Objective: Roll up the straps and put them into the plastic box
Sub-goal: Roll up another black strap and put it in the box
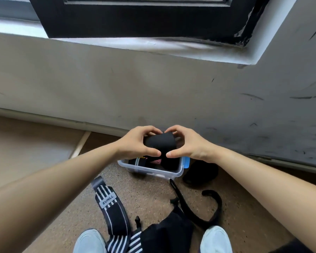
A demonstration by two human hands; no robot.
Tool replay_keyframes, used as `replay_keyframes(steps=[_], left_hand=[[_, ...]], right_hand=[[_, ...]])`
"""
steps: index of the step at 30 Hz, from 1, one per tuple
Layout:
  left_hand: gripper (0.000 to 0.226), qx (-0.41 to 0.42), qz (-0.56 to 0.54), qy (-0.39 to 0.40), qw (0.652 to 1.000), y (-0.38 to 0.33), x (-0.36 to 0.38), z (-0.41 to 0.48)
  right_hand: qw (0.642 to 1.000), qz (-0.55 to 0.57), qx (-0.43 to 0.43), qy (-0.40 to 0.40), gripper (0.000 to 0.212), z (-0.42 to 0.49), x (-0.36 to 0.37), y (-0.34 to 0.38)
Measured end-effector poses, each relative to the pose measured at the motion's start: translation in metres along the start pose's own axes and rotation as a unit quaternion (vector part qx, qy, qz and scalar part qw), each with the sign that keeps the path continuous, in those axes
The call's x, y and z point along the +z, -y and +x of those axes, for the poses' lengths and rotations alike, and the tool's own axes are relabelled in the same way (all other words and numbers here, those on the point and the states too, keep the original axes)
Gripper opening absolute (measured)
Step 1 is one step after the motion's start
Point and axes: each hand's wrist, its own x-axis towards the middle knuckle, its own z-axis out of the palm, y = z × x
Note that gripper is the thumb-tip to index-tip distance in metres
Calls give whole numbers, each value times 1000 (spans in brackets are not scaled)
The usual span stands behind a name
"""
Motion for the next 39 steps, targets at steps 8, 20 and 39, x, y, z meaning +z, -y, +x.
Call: replay_keyframes(steps=[8,20,39], left_hand=[[80,-17,102,74,992,91,30,72],[66,6,161,189,969,164,67,137],[53,14,304,210,929,176,78,148]], right_hand=[[961,-246,107,-69,70,17,5,-119],[947,-289,119,-76,82,8,39,-161],[944,-298,114,-88,71,6,42,-170]])
